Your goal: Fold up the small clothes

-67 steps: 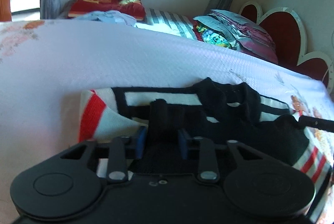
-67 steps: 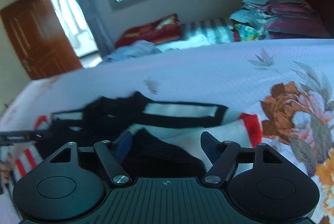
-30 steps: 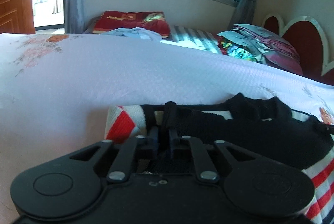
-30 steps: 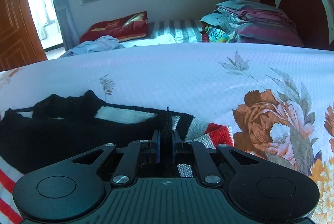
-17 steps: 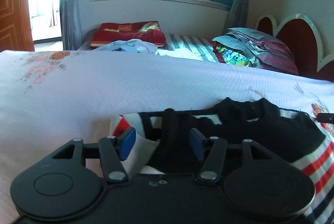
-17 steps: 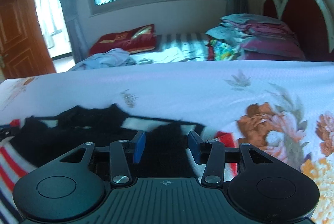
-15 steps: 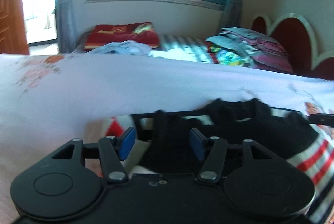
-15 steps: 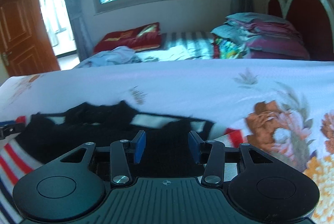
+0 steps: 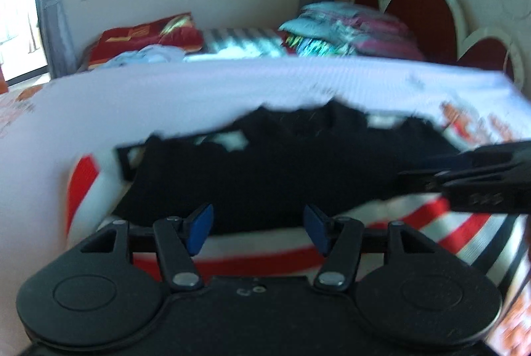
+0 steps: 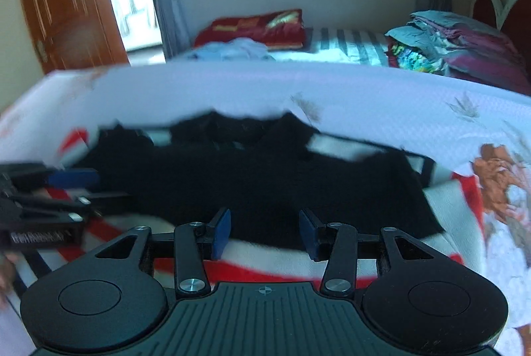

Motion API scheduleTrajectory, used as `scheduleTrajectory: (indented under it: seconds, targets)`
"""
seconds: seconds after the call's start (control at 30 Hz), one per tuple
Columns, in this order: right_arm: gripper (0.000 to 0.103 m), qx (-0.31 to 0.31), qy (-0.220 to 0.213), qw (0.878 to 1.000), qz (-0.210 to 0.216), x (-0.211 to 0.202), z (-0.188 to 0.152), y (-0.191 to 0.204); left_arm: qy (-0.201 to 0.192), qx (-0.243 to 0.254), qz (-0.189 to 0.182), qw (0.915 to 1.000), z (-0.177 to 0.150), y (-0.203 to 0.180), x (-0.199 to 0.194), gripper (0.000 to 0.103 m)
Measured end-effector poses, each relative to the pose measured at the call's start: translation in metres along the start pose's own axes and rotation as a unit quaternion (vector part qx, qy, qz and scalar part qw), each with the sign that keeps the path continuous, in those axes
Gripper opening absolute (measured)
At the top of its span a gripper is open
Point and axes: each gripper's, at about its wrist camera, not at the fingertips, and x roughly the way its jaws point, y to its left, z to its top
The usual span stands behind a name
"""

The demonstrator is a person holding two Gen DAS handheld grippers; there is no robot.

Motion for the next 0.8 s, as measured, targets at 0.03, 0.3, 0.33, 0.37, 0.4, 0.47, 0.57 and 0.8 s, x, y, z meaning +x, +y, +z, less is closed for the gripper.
scheduleTrajectory:
  seconds: [0.03, 0.3, 0.33, 0.37, 0.4, 0.47, 0.57, 0.8]
  targets:
    - [0.046, -0.005, 0.001, 1.0, -0.009, -0.001, -0.005, -0.004, -0.002, -0.001, 0.008, 1.0, -0.006, 0.007, -0.001, 0.06]
    - [0.046, 0.019, -0.007, 0.998, -0.064, -0.02, -0.026, -0.041, -0.006, -0.007, 0.029, 0.9995, -0.022, 0.044, -0.023, 0.057]
    - [0.046, 0.026, -0.007, 0.998, -0.065, -0.024, -0.026, -0.04, -0.005, -0.018, 0.029, 0.9994, -0.021, 0.044, -0.027, 0.056]
    - [0.046, 0.028, -0.01, 0.998, -0.062, -0.029, -0.024, -0.037, -0.005, -0.024, 0.032, 0.9992, -0.02, 0.043, -0.032, 0.056]
    - [0.046, 0.027, -0.015, 0.998, -0.053, -0.035, -0.023, -0.032, -0.01, -0.027, 0.028, 0.9992, -0.019, 0.041, -0.039, 0.056]
    - [0.046, 0.024, -0.026, 0.999, -0.03, -0.045, -0.022, -0.017, -0.02, -0.028, 0.004, 0.9994, -0.018, 0.031, -0.052, 0.056]
    - [0.046, 0.017, -0.029, 0.999, -0.001, -0.055, -0.023, 0.009, -0.031, -0.02, -0.024, 0.999, -0.021, 0.01, -0.064, 0.057]
    - [0.046, 0.002, -0.002, 1.0, -0.004, -0.052, -0.05, 0.029, -0.006, -0.027, -0.006, 0.9996, -0.053, 0.006, -0.058, 0.06]
